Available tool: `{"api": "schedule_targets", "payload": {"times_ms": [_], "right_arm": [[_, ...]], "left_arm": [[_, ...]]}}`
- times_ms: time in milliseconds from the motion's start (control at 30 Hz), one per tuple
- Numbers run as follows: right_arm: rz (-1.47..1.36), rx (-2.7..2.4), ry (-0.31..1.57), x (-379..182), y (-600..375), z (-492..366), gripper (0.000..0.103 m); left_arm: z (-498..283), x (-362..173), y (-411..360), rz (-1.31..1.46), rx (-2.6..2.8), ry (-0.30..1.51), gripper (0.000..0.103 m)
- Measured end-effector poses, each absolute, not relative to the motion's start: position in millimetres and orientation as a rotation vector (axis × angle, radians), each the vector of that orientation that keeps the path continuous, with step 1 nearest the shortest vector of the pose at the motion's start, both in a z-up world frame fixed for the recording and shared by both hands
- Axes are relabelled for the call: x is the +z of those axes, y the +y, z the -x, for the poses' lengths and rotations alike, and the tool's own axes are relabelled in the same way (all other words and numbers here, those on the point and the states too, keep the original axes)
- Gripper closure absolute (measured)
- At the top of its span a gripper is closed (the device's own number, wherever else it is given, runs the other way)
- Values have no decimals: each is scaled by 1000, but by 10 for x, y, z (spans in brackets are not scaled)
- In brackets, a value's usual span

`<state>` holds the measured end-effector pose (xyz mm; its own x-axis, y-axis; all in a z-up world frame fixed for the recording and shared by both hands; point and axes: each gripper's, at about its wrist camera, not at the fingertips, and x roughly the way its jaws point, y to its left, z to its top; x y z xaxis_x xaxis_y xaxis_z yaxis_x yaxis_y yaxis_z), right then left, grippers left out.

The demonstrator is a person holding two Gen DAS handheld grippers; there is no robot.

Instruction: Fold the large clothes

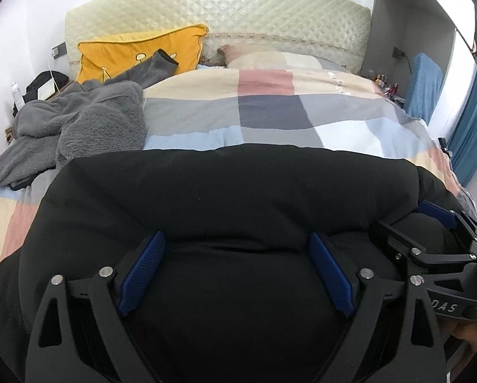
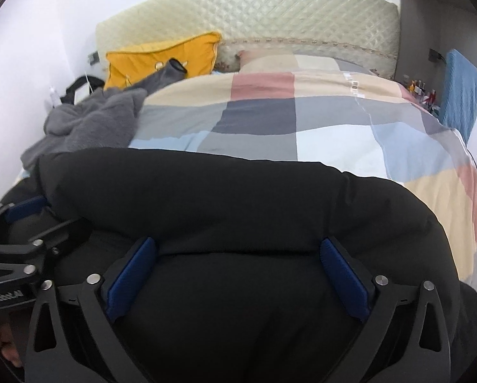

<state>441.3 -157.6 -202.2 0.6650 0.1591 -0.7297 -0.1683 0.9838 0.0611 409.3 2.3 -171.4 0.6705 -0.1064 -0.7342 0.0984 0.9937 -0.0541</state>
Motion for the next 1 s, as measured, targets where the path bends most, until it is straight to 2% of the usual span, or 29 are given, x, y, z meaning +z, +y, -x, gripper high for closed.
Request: {"api": "schedule_targets", "payload": {"times_ms": [333,1000], "right_arm": [[14,214,820,-2112,-1785,-4478,1],[-148,114,860,-2166,-3021,-3961,1]], "left_arm": [[-4250,-1785,303,48,-66,835,11],[-3722,-2096,1531,223,33,844,8]]}}
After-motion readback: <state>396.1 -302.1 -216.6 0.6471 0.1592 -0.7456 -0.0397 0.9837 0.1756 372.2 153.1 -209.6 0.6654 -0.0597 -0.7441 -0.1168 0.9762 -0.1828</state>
